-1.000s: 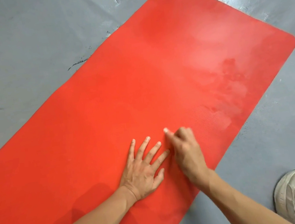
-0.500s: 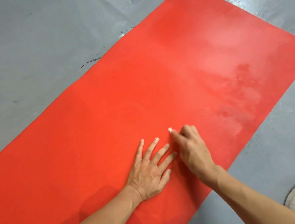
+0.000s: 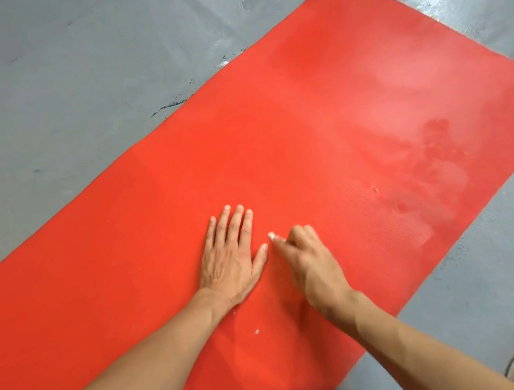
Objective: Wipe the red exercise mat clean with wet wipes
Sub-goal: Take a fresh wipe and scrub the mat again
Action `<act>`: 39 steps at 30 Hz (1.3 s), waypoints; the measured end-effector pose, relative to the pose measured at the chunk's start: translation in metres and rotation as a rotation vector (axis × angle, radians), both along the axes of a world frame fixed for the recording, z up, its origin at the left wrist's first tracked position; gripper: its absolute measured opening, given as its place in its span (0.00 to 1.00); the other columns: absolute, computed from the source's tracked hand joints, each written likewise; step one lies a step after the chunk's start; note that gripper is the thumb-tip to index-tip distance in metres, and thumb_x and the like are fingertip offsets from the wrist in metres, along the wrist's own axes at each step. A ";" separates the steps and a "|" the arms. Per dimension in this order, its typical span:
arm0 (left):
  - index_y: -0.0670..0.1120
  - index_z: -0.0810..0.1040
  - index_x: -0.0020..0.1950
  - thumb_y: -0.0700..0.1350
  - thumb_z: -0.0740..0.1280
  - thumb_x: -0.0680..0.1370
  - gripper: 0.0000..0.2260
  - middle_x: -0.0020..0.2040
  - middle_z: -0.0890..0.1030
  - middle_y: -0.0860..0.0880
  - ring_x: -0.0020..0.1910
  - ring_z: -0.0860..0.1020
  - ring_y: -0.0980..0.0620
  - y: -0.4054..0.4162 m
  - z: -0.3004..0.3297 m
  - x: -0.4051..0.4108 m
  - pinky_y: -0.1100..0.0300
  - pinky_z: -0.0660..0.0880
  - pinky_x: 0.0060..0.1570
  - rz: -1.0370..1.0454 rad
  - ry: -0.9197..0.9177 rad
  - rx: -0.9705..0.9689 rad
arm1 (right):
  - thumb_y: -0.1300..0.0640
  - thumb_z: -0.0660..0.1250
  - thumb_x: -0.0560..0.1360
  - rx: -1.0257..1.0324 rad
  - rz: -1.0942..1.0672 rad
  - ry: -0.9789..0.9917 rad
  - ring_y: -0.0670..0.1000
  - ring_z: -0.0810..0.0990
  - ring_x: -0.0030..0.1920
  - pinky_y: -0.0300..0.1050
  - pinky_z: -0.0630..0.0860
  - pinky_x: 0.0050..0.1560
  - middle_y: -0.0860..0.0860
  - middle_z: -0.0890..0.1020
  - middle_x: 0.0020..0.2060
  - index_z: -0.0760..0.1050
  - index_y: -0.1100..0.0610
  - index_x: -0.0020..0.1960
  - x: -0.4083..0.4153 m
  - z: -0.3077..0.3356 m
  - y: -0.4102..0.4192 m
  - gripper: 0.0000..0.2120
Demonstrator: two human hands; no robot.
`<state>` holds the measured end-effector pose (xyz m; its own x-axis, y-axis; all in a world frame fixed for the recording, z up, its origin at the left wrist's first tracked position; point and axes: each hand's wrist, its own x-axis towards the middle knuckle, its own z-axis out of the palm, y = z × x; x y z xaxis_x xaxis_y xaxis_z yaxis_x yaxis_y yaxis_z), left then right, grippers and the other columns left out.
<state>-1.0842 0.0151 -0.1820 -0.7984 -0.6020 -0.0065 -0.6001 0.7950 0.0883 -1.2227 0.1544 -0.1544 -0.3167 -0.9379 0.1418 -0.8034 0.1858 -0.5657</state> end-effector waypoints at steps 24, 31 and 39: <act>0.44 0.67 0.81 0.57 0.56 0.82 0.30 0.80 0.68 0.42 0.81 0.61 0.42 -0.071 0.004 -0.019 0.43 0.57 0.81 0.178 0.052 -0.056 | 0.65 0.64 0.79 0.014 -0.632 -0.050 0.59 0.74 0.48 0.53 0.72 0.47 0.57 0.74 0.44 0.83 0.59 0.56 -0.083 -0.002 -0.088 0.11; 0.45 0.67 0.81 0.56 0.56 0.82 0.29 0.80 0.67 0.44 0.82 0.60 0.43 -0.069 -0.004 -0.027 0.44 0.57 0.80 0.237 0.063 -0.036 | 0.63 0.61 0.80 -0.026 0.176 0.204 0.57 0.72 0.45 0.50 0.73 0.48 0.53 0.73 0.44 0.80 0.60 0.61 -0.058 -0.007 -0.099 0.13; 0.46 0.68 0.80 0.55 0.58 0.82 0.27 0.80 0.68 0.46 0.82 0.61 0.44 -0.070 -0.004 -0.028 0.44 0.58 0.80 0.253 0.092 -0.032 | 0.69 0.60 0.77 -0.003 -0.432 0.121 0.59 0.71 0.48 0.56 0.74 0.48 0.57 0.77 0.46 0.82 0.60 0.53 -0.082 -0.012 -0.145 0.13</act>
